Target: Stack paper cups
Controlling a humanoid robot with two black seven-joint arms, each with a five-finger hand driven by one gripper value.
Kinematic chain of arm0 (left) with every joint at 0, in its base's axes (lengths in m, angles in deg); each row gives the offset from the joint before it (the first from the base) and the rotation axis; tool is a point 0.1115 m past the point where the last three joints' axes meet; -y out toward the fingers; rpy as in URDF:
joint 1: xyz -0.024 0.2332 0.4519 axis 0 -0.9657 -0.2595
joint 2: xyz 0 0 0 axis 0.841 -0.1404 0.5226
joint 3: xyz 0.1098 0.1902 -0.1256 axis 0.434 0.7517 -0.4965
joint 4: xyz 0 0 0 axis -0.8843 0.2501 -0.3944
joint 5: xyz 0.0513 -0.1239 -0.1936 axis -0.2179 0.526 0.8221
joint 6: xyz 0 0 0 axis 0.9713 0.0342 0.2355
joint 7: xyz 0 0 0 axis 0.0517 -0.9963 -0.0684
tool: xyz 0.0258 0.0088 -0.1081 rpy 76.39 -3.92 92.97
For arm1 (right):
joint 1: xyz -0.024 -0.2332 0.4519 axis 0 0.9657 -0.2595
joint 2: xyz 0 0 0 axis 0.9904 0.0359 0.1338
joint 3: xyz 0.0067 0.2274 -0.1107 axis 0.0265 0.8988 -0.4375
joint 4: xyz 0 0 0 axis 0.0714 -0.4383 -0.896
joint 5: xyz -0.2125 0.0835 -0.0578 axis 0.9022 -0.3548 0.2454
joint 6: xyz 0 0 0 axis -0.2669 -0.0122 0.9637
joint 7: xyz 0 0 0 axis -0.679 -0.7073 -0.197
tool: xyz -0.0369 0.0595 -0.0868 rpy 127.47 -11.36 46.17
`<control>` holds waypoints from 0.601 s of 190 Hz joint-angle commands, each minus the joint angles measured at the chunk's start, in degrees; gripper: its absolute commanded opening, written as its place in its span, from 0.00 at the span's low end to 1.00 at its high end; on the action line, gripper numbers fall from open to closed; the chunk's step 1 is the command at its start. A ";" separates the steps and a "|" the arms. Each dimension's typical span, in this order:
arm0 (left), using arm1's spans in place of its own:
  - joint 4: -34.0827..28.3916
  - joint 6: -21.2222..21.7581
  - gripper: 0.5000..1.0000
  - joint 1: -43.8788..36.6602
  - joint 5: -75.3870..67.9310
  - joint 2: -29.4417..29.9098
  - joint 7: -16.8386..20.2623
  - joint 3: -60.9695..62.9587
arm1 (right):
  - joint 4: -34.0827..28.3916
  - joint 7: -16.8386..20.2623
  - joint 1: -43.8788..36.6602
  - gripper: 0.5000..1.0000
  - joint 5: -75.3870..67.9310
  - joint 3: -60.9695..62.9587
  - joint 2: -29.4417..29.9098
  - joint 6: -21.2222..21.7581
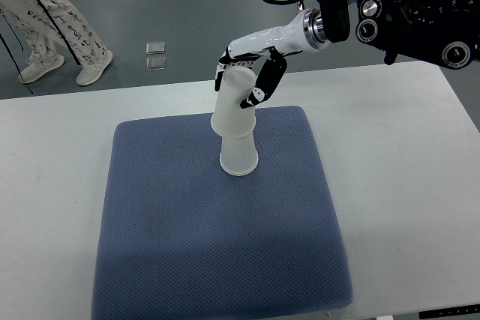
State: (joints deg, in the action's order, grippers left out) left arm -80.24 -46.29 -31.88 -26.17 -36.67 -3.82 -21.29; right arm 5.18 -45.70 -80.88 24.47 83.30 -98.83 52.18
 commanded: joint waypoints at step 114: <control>0.00 0.00 1.00 0.00 0.00 0.00 0.00 -0.04 | 1.24 0.00 0.60 0.50 0.26 -1.59 2.27 -1.17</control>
State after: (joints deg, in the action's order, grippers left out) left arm -80.24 -46.29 -31.88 -26.17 -36.67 -3.82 -21.32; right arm 6.40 -45.70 -80.44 24.74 81.70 -96.99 51.26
